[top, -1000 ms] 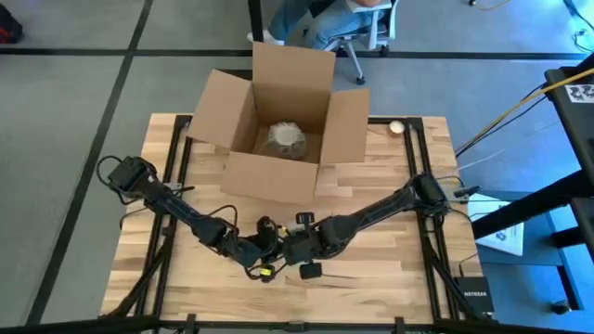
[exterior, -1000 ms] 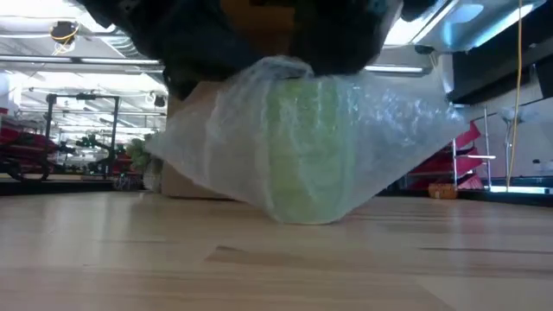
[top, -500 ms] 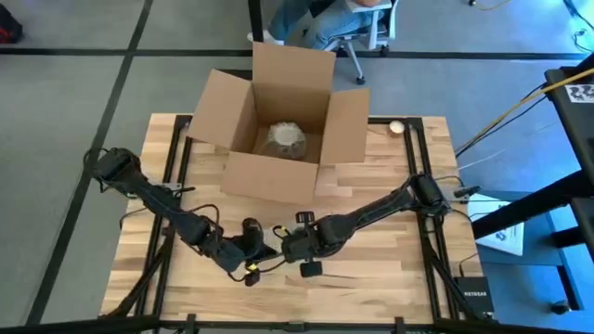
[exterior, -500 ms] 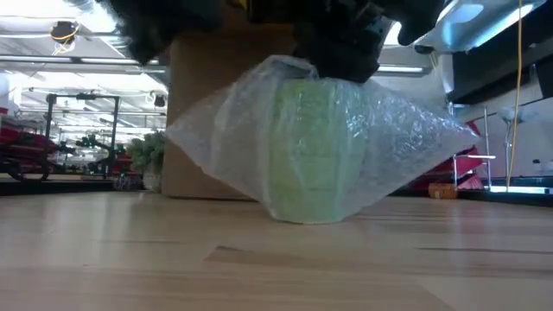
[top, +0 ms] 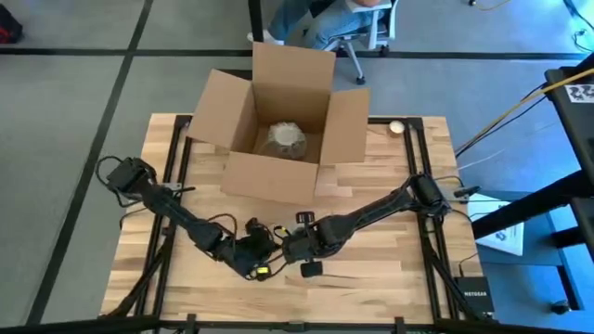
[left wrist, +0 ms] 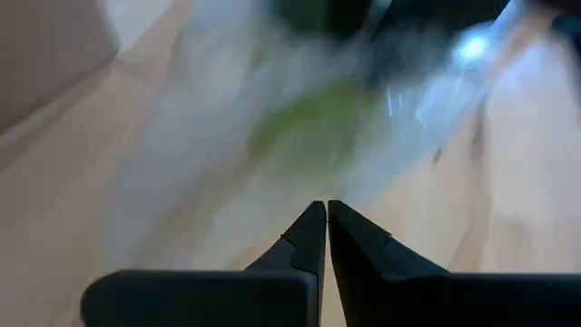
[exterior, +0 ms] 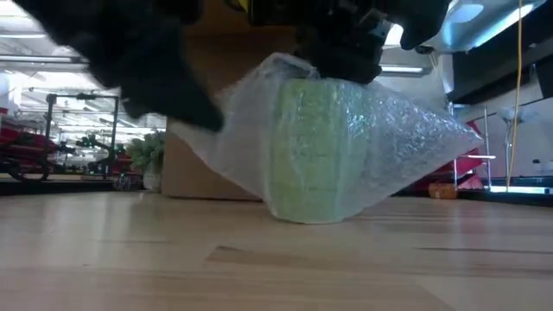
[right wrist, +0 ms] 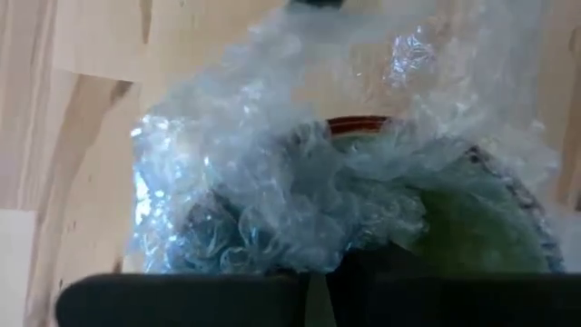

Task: Wrap mug
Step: Wrap the green mug with the transparent bubble wrap

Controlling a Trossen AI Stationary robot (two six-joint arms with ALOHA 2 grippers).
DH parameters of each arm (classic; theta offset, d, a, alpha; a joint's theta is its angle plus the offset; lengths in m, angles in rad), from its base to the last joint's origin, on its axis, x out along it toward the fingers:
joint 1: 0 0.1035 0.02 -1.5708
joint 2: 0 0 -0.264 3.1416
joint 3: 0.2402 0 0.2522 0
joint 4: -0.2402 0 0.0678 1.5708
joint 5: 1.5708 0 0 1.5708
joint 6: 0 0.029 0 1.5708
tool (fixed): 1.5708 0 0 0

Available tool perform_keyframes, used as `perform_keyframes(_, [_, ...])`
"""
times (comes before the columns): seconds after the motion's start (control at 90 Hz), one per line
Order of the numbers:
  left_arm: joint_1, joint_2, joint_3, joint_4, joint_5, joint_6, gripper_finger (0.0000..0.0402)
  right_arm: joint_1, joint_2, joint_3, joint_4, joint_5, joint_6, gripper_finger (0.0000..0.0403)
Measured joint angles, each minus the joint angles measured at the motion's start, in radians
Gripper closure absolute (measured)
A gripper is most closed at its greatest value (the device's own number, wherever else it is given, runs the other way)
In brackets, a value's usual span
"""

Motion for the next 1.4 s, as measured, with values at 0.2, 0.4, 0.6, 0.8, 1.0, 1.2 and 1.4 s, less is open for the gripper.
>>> perform_keyframes(0.2, [0.032, -0.004, 0.023, 0.122, -0.006, 0.151, 0.0402, 0.001, 0.001, 0.0, -0.001, 0.0, -0.017, 0.0389])
perform_keyframes(0.4, [0.06, -0.003, 0.024, 0.136, 0.019, 0.166, 0.0402, 0.0, 0.002, -0.002, 0.021, 0.001, -0.033, 0.0389])
perform_keyframes(0.6, [0.042, -0.003, 0.024, 0.13, 0.04, 0.116, 0.0402, 0.0, 0.003, -0.002, 0.074, -0.045, -0.077, 0.0389])
perform_keyframes(0.8, [-0.002, -0.003, 0.024, 0.134, 0.041, 0.039, 0.0402, 0.001, 0.003, -0.002, 0.137, -0.155, -0.093, 0.0389])
perform_keyframes(1.0, [-0.019, -0.003, 0.024, 0.129, 0.042, 0.027, 0.0402, 0.001, 0.003, -0.002, 0.181, -0.217, -0.093, 0.0388])
perform_keyframes(1.2, [-0.018, -0.003, 0.024, 0.129, 0.041, 0.048, 0.0402, -0.005, -0.003, 0.015, 0.149, -0.218, -0.082, 0.0388])
perform_keyframes(1.4, [-0.018, -0.003, 0.024, 0.136, 0.041, 0.054, 0.0402, -0.005, -0.008, 0.106, 0.04, -0.202, -0.098, 0.0388])
